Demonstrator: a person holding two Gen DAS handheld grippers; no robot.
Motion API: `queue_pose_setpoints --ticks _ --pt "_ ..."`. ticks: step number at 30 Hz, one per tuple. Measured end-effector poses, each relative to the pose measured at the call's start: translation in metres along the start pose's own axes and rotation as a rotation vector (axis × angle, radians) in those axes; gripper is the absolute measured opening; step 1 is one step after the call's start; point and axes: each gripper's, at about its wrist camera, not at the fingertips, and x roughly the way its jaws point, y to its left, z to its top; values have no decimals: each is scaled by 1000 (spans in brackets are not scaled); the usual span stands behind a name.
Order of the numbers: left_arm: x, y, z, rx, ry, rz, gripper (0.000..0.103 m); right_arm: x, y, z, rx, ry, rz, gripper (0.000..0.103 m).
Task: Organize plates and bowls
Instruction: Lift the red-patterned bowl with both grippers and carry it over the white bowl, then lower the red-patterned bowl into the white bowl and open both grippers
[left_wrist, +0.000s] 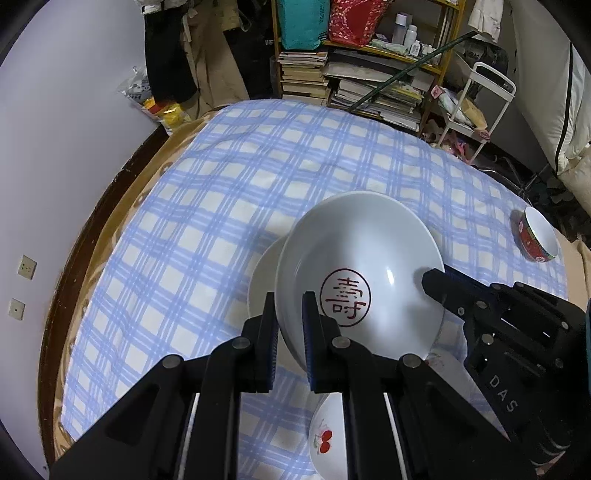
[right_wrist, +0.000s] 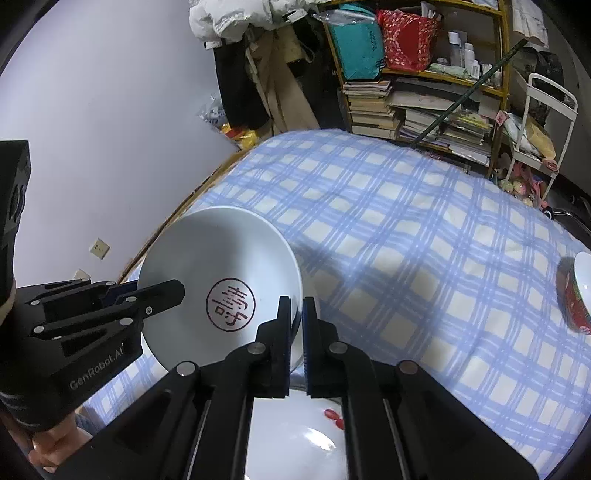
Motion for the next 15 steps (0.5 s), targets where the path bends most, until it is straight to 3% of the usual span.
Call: queue_pose_setpoints --ticks 15 --pt "39 6 -21 -27 32 -21 11 29 -1 -12 -15 52 -27 7"
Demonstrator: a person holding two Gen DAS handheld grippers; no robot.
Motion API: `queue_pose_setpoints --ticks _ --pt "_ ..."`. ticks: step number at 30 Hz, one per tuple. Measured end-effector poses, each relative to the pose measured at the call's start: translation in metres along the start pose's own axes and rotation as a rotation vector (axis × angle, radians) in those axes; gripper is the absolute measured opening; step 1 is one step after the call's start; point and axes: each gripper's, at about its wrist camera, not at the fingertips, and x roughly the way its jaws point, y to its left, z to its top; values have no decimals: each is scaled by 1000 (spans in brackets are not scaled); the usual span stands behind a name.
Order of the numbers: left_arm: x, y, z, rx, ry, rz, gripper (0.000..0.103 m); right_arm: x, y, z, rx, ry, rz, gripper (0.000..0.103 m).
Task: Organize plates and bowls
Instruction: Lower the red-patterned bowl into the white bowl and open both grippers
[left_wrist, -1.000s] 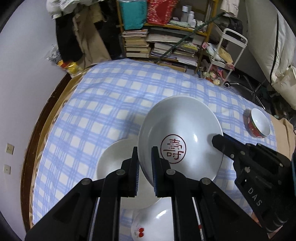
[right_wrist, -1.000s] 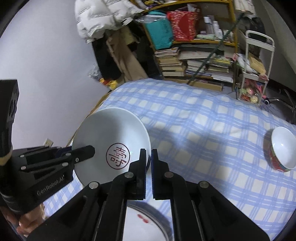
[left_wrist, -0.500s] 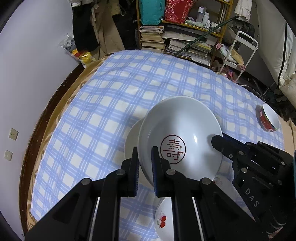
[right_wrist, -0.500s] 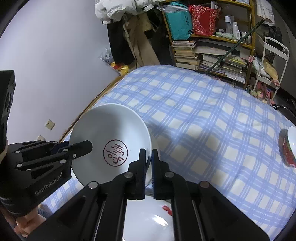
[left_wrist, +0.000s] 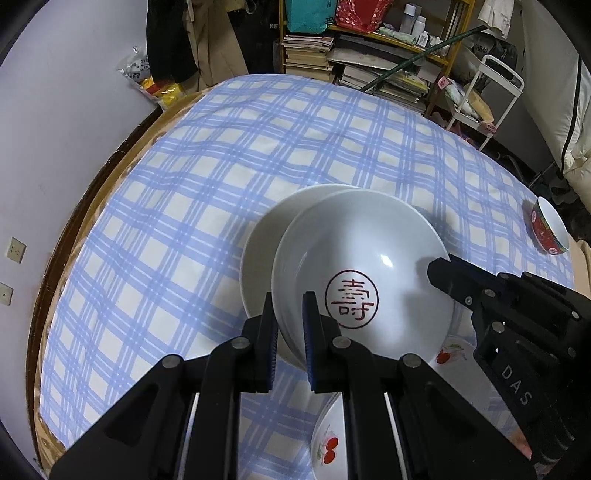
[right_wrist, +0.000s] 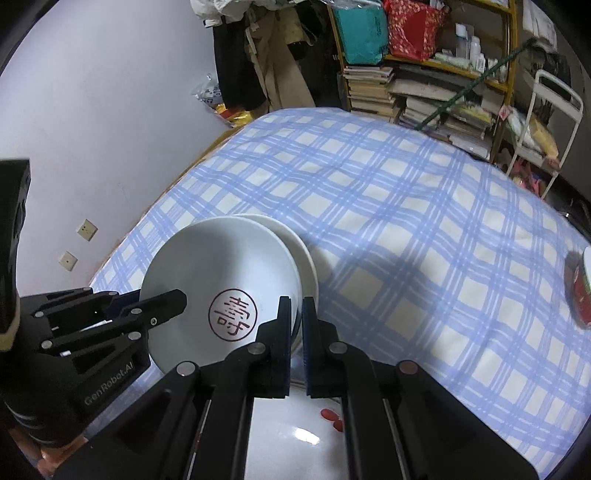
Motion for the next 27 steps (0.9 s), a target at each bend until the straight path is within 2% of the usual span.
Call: queue_pose_setpoints --ticks 14,27 --pt "10 8 -1 -16 3 6 11 17 4 -7 -19 12 -2 7" --pt "10 -6 -5 60 -41 86 12 9 6 -7 -5 -17 -38 8"
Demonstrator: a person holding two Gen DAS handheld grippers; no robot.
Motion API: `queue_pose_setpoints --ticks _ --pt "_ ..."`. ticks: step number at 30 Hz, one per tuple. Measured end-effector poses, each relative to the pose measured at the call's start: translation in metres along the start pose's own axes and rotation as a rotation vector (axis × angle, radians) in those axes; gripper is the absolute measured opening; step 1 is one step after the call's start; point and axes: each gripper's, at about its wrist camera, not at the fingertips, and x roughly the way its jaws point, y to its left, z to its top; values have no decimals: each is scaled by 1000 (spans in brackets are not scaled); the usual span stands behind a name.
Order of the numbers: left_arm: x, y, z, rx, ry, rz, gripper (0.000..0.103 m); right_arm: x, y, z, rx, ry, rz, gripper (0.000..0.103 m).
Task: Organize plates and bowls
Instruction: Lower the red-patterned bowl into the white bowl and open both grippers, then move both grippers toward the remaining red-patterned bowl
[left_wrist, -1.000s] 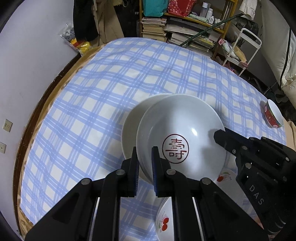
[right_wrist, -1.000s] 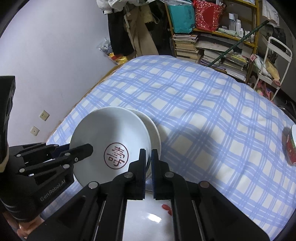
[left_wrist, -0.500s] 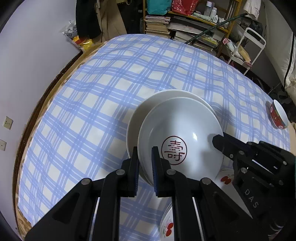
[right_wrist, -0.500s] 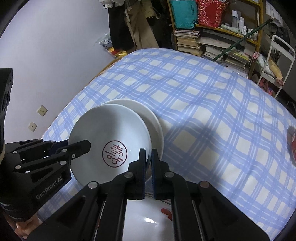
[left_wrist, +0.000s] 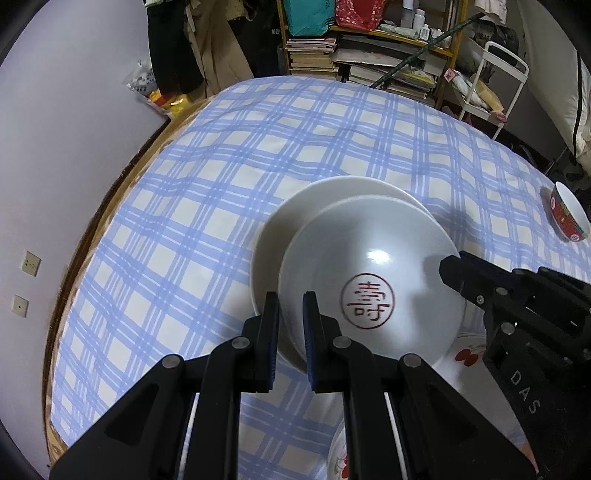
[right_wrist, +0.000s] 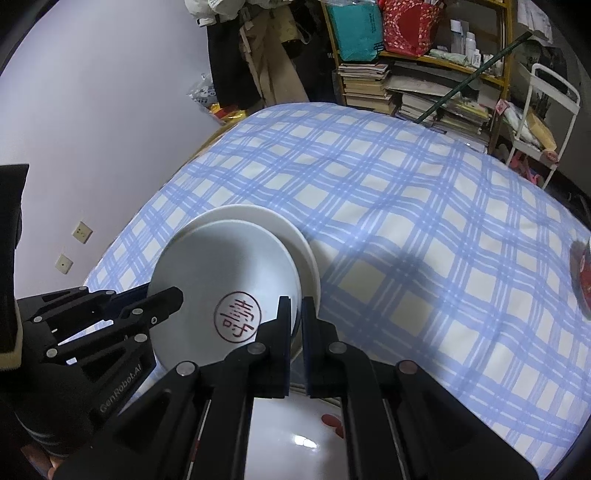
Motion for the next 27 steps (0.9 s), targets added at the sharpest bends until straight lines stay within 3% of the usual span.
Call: queue_pose_setpoints --ticks 6,16,23,27 --pt "-6 -10 0 45 -40 23 16 -2 0 -3 -5 -3 -9 8" --pt "-8 -1 -7 9 -29 29 16 -19 -24 -1 139 -48 45 8" --pt "-30 0 -5 2 -78 44 20 -55 -43 3 182 -127 -17 8" --pt "-46 -5 1 12 -111 37 28 -80 -56 7 204 -180 -68 8"
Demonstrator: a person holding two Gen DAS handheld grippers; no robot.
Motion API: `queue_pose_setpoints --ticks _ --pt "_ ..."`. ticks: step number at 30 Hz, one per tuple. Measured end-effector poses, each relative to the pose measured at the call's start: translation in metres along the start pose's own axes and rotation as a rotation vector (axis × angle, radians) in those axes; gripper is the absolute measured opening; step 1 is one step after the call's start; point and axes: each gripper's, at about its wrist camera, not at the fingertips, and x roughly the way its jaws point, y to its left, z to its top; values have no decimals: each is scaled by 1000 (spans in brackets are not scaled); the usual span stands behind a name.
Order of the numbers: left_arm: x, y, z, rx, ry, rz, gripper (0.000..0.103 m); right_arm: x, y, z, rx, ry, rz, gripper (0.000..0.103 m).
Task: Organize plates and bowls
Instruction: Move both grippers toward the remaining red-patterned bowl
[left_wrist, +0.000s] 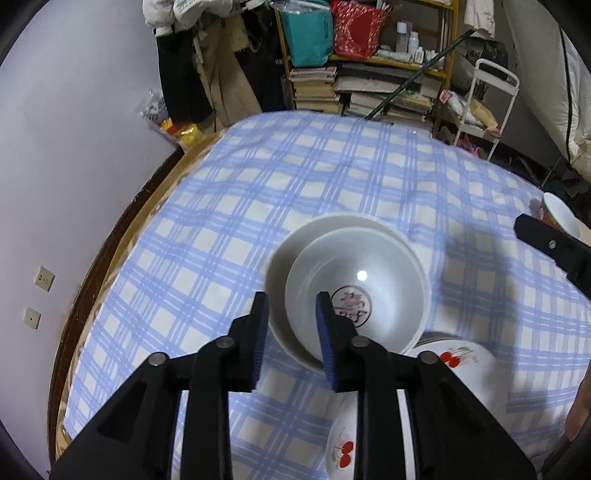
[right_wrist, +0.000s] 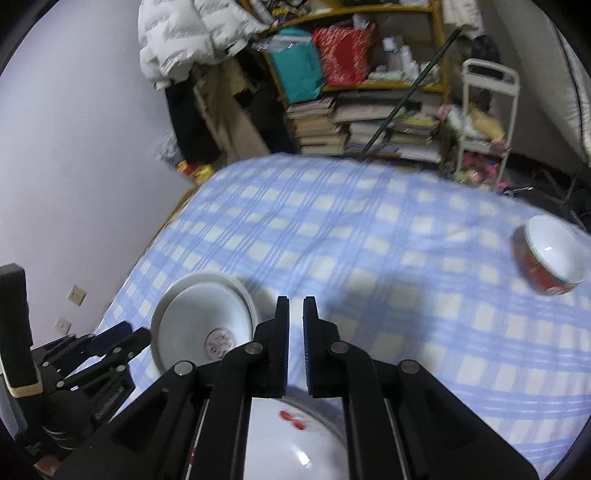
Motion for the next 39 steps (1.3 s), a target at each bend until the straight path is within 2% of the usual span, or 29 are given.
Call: queue_pose_setpoints --ticks 3,7,9,10,11,13,16,20,27,31,39 --pt "-13 -6 8 9 -31 8 34 -16 -10 8 10 -31 -27 8" --pt "-33 -14 20 4 -74 -19 44 -40 -23 17 12 -74 -79 9" --pt "-44 -21 26 13 -103 -22 49 -51 -29 21 21 -98 -101 14" --pt "-51 -26 29 20 -120 -23 53 -58 -32 23 27 -110 -117 24" --pt "-55 -30 31 24 -131 -26 55 -65 -35 24 34 -125 -131 39" --pt "-66 -39 36 33 -150 -43 71 -76 -40 26 42 -159 -152 54" --pt "-77 -54 42 52 -185 -52 83 -90 -49 30 35 -198 -196 69" --pt "-88 -76 49 82 -223 -47 89 -102 -62 36 59 -235 -221 89" --pt "-85 -112 62 143 -221 -61 90 -114 -98 51 112 -267 -251 94" --pt "-79 -137 76 164 -222 -70 90 -112 -123 59 166 -271 -253 100" --pt "-60 -185 111 179 -233 -74 90 -98 -180 77 274 -258 -237 100"
